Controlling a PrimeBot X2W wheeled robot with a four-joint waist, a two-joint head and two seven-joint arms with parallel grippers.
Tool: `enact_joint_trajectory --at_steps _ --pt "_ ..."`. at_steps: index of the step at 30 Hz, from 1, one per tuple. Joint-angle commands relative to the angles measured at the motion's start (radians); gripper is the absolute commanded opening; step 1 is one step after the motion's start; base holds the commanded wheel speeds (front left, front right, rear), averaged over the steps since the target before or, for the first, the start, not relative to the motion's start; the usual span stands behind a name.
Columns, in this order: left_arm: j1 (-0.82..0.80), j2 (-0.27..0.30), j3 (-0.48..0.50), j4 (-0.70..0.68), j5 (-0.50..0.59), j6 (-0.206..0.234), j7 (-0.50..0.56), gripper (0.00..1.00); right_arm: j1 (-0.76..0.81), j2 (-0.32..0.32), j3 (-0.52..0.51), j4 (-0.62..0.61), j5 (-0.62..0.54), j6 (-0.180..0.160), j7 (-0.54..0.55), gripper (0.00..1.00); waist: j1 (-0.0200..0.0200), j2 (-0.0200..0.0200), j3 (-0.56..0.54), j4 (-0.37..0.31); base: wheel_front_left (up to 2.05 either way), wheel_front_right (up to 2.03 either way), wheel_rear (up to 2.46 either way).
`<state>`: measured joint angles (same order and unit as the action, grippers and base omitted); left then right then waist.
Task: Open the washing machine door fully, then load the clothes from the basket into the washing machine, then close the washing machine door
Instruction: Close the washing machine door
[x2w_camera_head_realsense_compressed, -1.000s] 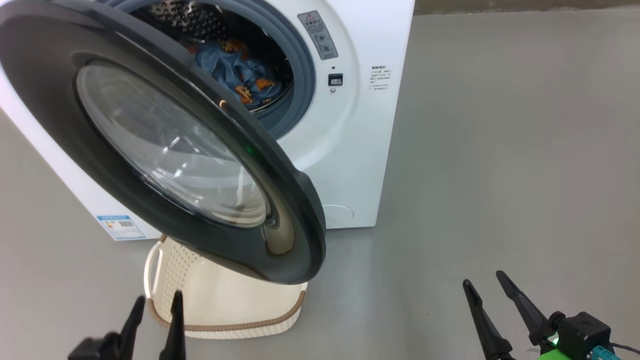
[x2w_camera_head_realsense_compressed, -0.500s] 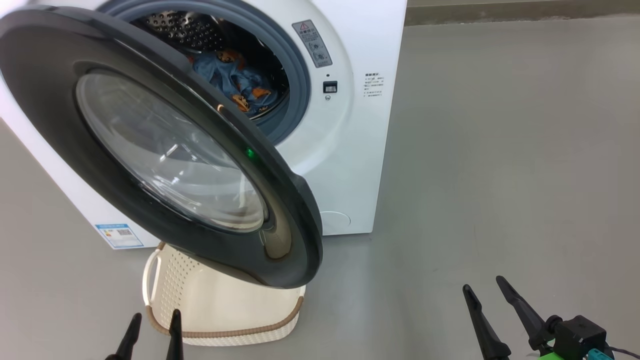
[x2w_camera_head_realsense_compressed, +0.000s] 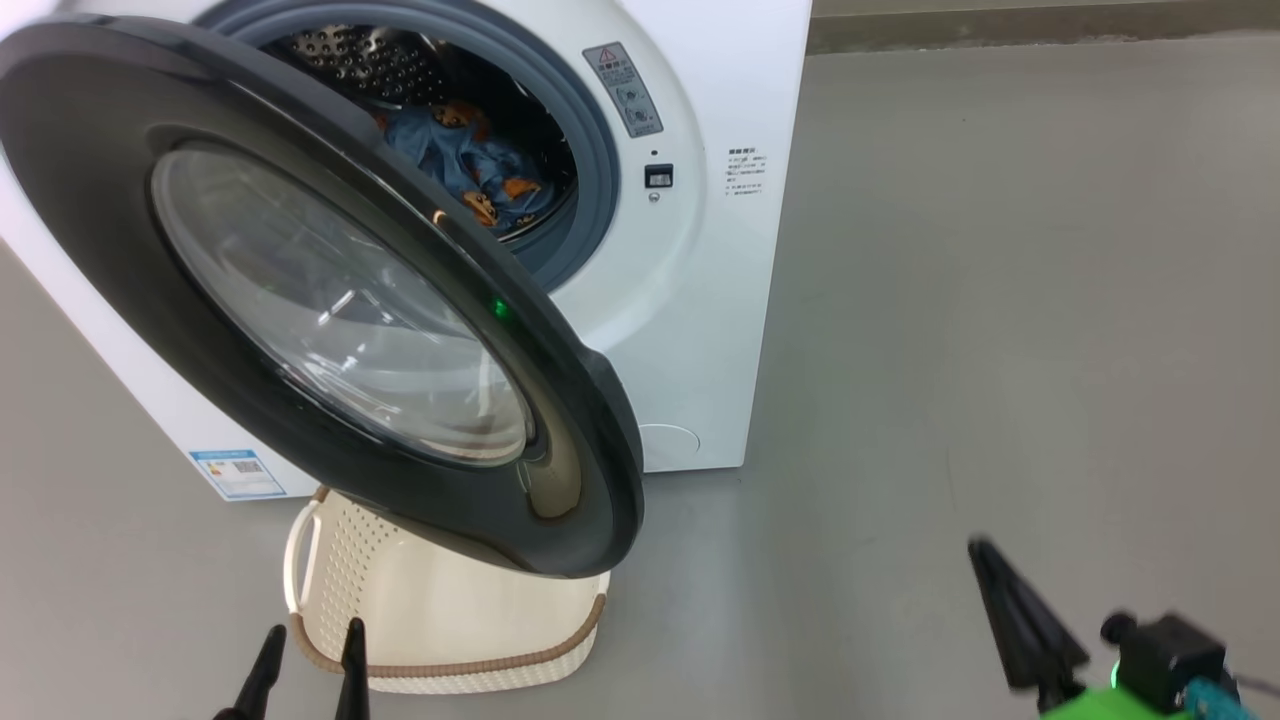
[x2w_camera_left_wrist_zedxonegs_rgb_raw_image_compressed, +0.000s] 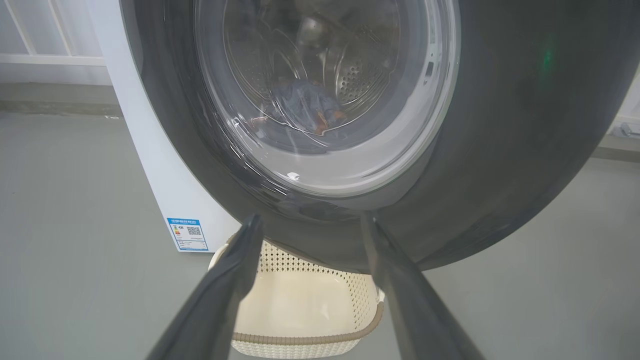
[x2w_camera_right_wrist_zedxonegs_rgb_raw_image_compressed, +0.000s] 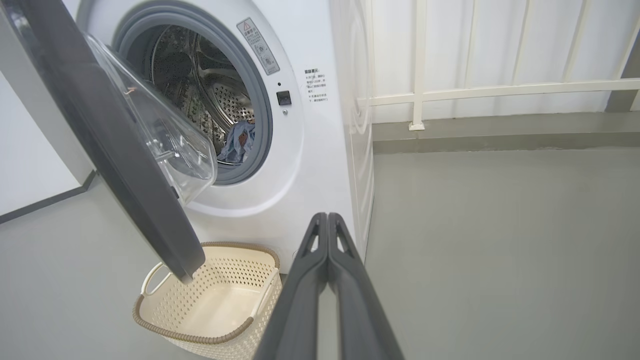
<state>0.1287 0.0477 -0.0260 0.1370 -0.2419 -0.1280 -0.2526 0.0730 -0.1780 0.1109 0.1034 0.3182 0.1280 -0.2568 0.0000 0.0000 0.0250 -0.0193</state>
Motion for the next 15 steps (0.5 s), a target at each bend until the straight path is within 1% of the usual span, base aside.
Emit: enact_joint_trajectory --at_steps 1,4,7,10,15 --pt "-0.010 0.003 0.033 -0.026 0.004 -0.003 -0.009 1.00 -0.061 0.002 0.012 -0.046 -0.005 0.003 -0.005 0.00 0.0000 0.0000 0.001 -0.001 0.00 0.00 0.00" --pt "-0.011 0.003 0.042 -0.029 -0.003 -0.003 -0.009 1.00 -0.121 0.015 0.018 -0.100 -0.013 0.003 -0.005 0.00 0.0000 0.0000 0.003 0.000 0.00 0.00 0.00" --pt "-0.015 0.003 0.040 -0.027 -0.003 -0.003 -0.009 1.00 -0.196 0.024 0.059 -0.157 -0.015 0.003 -0.005 0.00 0.0000 0.0000 0.009 0.005 0.00 0.00 0.00" --pt "-0.025 0.003 0.033 -0.022 0.003 -0.003 -0.009 1.00 -0.290 0.034 0.127 -0.218 -0.013 0.003 -0.005 0.00 0.0000 0.0000 0.019 0.015 0.00 0.00 0.00" --pt "-0.048 0.003 0.019 -0.021 0.008 -0.003 -0.009 1.00 -0.441 0.063 0.282 -0.279 -0.003 0.003 -0.005 0.00 0.0000 0.0000 0.036 0.044 0.00 0.00 0.00"
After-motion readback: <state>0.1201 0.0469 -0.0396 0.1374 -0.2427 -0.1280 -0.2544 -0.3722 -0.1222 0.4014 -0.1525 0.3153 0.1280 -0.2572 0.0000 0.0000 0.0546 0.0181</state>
